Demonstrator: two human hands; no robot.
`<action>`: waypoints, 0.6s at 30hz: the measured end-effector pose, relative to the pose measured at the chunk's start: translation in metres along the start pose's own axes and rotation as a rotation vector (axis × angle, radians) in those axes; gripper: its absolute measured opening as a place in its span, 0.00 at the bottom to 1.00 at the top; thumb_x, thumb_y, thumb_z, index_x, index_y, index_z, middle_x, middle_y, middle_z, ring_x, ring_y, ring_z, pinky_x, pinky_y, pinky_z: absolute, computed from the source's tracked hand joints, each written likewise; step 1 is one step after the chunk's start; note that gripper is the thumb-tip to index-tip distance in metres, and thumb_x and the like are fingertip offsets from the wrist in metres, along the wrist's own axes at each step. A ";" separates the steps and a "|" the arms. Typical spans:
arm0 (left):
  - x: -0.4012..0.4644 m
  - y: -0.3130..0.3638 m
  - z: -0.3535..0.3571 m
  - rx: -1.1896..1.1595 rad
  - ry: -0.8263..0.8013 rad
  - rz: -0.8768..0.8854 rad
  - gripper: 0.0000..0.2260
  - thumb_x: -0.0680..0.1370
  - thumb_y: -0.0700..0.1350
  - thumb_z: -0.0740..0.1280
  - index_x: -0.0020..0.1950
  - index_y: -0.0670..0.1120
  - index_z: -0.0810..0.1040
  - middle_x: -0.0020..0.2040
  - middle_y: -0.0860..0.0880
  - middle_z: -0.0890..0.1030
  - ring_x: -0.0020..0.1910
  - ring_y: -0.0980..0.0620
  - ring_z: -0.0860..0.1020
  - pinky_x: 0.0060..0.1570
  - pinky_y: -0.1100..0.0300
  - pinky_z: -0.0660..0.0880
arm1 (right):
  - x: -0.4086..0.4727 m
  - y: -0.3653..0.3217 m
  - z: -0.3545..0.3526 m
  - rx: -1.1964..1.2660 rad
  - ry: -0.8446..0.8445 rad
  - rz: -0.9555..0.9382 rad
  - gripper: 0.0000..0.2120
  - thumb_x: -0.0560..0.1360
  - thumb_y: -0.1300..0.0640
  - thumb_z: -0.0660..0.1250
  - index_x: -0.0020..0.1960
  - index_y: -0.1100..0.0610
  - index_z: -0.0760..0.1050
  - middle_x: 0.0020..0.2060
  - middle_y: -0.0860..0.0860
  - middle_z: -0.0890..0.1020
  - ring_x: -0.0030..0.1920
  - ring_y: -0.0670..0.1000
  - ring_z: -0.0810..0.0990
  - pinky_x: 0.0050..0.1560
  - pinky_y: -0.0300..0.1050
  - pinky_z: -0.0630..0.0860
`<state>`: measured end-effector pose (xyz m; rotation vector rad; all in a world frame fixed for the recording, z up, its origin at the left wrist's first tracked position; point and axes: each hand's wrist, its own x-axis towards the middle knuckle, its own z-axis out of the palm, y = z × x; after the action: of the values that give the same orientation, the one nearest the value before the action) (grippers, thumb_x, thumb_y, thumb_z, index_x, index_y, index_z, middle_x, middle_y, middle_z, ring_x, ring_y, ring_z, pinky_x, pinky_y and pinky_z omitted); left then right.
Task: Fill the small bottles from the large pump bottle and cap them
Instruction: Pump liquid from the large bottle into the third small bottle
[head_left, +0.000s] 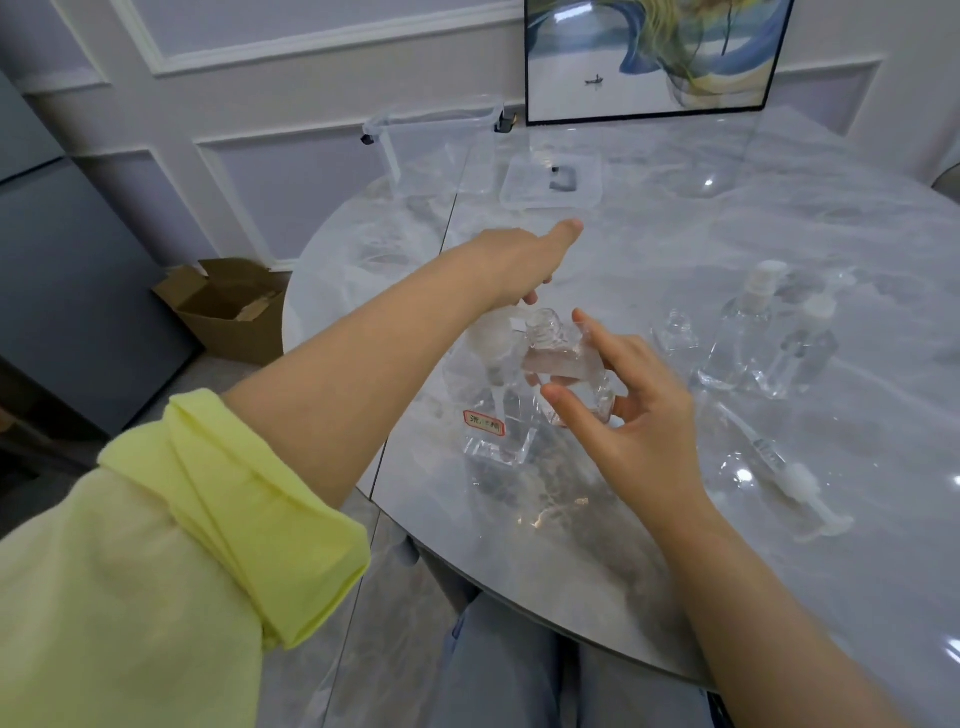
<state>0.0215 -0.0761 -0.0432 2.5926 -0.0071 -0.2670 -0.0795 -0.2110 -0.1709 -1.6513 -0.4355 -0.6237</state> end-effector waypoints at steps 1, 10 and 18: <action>-0.001 0.000 0.000 -0.012 -0.020 -0.009 0.32 0.82 0.69 0.47 0.61 0.47 0.80 0.53 0.48 0.84 0.56 0.49 0.80 0.61 0.52 0.70 | 0.001 0.000 -0.001 -0.012 0.002 -0.009 0.28 0.73 0.53 0.77 0.71 0.56 0.77 0.51 0.46 0.80 0.53 0.46 0.80 0.37 0.44 0.80; -0.002 -0.003 -0.002 -0.027 -0.030 -0.007 0.33 0.82 0.69 0.46 0.60 0.47 0.81 0.53 0.48 0.84 0.57 0.48 0.80 0.59 0.52 0.68 | 0.000 -0.003 0.001 -0.007 0.008 0.001 0.27 0.73 0.52 0.77 0.70 0.56 0.77 0.50 0.45 0.79 0.53 0.42 0.79 0.36 0.32 0.75; 0.001 -0.002 0.000 -0.017 -0.012 -0.003 0.32 0.82 0.69 0.47 0.57 0.47 0.81 0.52 0.49 0.84 0.57 0.48 0.80 0.59 0.52 0.68 | 0.001 -0.004 0.000 0.014 -0.001 0.028 0.27 0.72 0.52 0.77 0.70 0.51 0.76 0.51 0.44 0.80 0.54 0.44 0.80 0.36 0.49 0.83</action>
<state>0.0226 -0.0747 -0.0439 2.5741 -0.0049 -0.2833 -0.0814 -0.2102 -0.1668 -1.6415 -0.4155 -0.5975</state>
